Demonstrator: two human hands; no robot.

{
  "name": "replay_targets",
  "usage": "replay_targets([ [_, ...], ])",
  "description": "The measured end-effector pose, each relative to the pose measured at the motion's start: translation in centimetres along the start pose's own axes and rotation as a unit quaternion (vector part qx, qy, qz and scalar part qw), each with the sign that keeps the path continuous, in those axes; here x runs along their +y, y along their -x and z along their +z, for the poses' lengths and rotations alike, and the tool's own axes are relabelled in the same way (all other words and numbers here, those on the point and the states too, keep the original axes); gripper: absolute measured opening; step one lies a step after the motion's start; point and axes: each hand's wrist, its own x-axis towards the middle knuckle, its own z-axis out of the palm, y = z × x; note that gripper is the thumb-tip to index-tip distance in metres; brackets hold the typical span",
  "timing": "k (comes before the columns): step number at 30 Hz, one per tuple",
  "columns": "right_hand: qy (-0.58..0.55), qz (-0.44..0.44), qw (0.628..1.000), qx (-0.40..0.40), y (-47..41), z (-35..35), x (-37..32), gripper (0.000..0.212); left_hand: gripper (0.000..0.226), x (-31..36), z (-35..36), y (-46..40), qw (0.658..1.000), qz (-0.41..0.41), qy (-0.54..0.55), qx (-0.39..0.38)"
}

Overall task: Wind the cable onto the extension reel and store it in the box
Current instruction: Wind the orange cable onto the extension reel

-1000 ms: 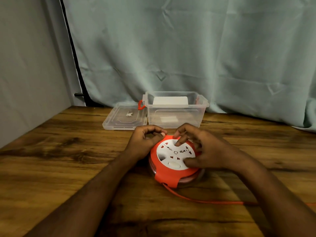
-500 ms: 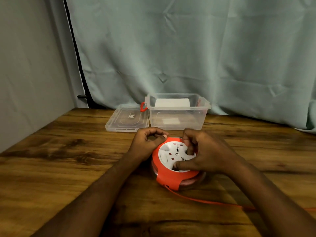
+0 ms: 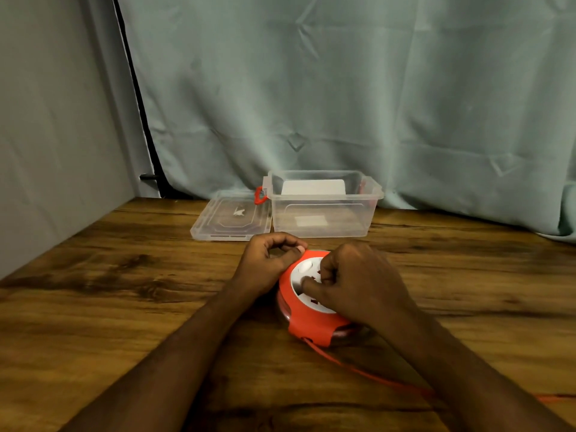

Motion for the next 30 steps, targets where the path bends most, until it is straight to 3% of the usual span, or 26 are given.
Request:
replay_targets([
  [5, -0.025, -0.048, 0.998, -0.011, 0.0, -1.6, 1.1, 0.02, 0.011, 0.0, -0.1, 0.0, 1.0, 0.002, 0.001, -0.003],
  [11, -0.009, -0.056, 0.99, -0.129, -0.3, -4.0, 3.1, 0.059, 0.012, 0.2, -0.1, 0.1, 1.0, -0.007, -0.003, -0.006],
  [16, -0.105, -0.041, 0.979, -0.172, -0.4, -4.0, 3.7, 0.072, 0.012, 0.2, -0.1, 0.1, 1.0, -0.007, -0.006, -0.003],
  [20, -0.137, -0.021, 0.976, -0.169, -0.4, -4.1, 3.6, 0.071, 0.013, 0.1, -0.1, 0.1, 1.0, -0.014, 0.0, 0.003],
  [30, -0.009, -0.028, 0.997, -0.074, 0.0, -2.9, 1.8, 0.052, 0.015, -0.3, -0.1, -0.1, 1.0, -0.018, 0.002, 0.002],
])
